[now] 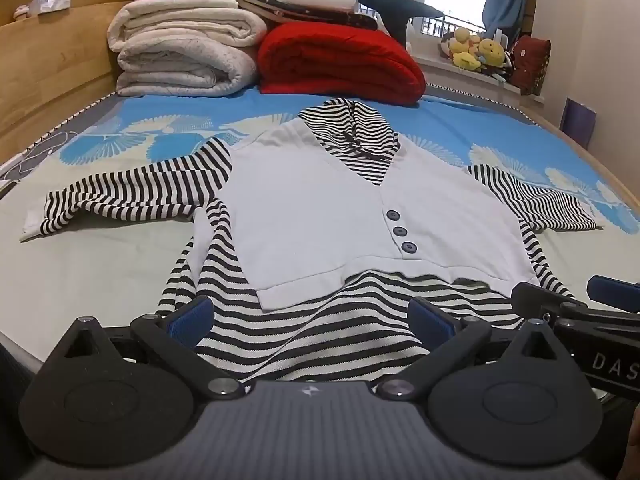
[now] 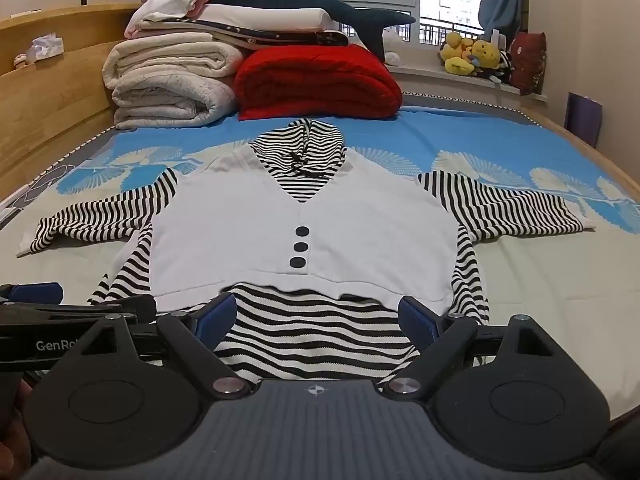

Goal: Fold small clothes

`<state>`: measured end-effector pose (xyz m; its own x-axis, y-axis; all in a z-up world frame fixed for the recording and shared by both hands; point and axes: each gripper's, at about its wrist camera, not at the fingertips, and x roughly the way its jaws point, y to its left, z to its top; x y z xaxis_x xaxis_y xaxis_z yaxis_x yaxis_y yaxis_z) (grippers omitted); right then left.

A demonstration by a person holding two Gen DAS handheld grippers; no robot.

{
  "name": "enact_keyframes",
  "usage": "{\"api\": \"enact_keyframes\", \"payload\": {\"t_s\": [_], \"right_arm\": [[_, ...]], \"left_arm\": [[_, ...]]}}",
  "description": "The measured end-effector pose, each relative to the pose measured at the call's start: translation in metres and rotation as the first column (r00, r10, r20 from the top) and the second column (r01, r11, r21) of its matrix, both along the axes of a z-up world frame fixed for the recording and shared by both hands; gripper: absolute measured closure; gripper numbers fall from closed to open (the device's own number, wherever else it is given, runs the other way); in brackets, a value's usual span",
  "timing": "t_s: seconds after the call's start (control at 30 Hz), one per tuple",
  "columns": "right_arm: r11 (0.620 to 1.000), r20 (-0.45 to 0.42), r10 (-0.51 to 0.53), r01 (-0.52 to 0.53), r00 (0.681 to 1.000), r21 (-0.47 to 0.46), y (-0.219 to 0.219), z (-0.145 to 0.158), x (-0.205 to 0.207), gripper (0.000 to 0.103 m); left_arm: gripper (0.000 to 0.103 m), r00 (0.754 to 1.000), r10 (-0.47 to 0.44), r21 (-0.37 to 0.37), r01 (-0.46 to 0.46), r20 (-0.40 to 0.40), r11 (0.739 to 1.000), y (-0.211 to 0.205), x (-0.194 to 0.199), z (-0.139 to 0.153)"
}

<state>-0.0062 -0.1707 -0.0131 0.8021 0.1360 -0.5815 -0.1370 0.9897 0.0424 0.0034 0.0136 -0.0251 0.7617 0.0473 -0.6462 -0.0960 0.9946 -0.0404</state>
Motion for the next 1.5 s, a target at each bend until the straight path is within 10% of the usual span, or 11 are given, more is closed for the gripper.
{"api": "enact_keyframes", "payload": {"t_s": [1.33, 1.5], "right_arm": [[1.000, -0.070, -0.014, 0.013, 0.997, -0.011, -0.001, -0.009, 0.005, 0.017], [0.993, -0.075, -0.109, 0.105, 0.991, -0.059, -0.016, -0.011, 0.016, 0.019]], "left_arm": [[0.000, 0.998, 0.010, -0.015, -0.011, -0.060, 1.000, 0.007, 0.006, -0.007], [0.000, 0.985, 0.134, -0.020, -0.137, -0.109, 0.990, 0.038, 0.029, -0.017]]}}
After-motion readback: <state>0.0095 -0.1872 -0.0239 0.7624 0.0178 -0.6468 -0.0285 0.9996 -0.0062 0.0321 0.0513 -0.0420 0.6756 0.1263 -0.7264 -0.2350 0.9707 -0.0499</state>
